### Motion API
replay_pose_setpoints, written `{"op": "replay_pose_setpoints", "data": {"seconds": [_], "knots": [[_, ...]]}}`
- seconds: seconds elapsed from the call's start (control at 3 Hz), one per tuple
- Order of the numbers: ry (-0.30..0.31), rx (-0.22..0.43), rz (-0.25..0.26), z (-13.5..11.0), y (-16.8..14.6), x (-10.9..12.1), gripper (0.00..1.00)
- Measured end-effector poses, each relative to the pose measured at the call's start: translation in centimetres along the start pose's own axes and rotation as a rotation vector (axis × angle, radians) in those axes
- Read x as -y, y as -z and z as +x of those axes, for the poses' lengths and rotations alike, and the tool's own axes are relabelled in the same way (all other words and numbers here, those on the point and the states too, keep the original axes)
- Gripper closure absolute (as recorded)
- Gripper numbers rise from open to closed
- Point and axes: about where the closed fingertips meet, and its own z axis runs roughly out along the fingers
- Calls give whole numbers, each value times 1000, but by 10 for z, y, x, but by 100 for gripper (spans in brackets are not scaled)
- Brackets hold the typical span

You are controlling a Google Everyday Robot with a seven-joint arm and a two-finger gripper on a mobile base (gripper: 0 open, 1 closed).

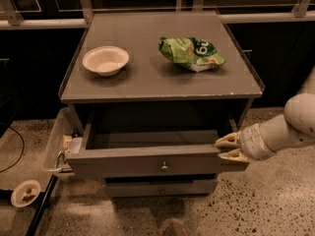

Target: Open top drawer

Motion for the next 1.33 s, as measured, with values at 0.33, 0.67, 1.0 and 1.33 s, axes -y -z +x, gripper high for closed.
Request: {"op": "replay_pose_setpoints", "data": {"seconds": [0.33,0.67,1.0,1.33], "knots": [[0,0,0,-4,6,2,100],[0,0,0,-5,8,2,0],[0,0,0,-5,8,2,0],[-12,22,-14,-4,0,4,0]]}}
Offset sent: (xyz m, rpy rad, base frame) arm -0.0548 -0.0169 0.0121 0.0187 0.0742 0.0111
